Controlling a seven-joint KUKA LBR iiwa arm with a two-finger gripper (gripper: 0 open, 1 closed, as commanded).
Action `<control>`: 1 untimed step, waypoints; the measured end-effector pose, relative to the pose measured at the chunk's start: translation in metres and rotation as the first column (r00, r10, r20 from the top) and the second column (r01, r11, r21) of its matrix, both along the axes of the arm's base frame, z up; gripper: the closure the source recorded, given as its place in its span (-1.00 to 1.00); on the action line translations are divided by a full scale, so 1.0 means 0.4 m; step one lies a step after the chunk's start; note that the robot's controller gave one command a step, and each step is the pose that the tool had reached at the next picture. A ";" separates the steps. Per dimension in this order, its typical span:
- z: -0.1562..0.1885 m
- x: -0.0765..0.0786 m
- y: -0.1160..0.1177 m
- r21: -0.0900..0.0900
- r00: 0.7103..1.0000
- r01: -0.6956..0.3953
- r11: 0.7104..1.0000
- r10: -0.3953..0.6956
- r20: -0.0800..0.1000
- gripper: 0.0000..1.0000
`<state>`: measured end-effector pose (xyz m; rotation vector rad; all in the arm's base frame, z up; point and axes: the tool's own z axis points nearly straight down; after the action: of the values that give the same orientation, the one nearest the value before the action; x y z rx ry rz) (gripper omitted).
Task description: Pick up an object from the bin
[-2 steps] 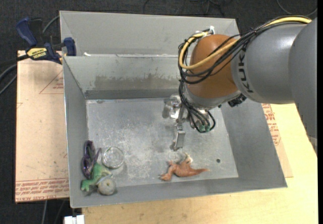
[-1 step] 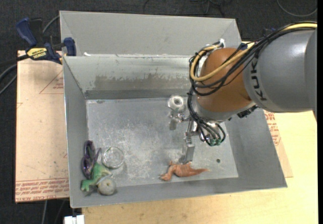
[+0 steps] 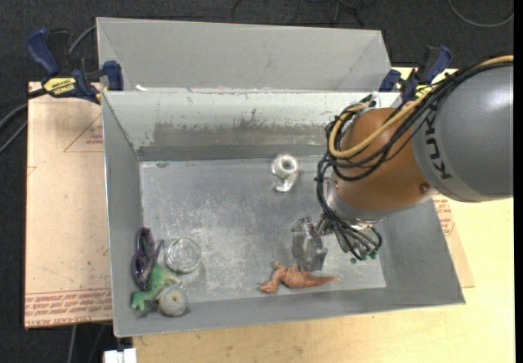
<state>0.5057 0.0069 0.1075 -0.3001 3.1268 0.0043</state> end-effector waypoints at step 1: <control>0.000 0.000 0.000 0.000 1.000 0.000 1.000 0.000 0.000 -1.00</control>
Offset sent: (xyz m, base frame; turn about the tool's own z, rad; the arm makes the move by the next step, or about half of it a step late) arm 0.0000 0.0000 0.0000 0.0000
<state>0.5057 0.0070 0.1075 -0.3001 3.1265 0.0049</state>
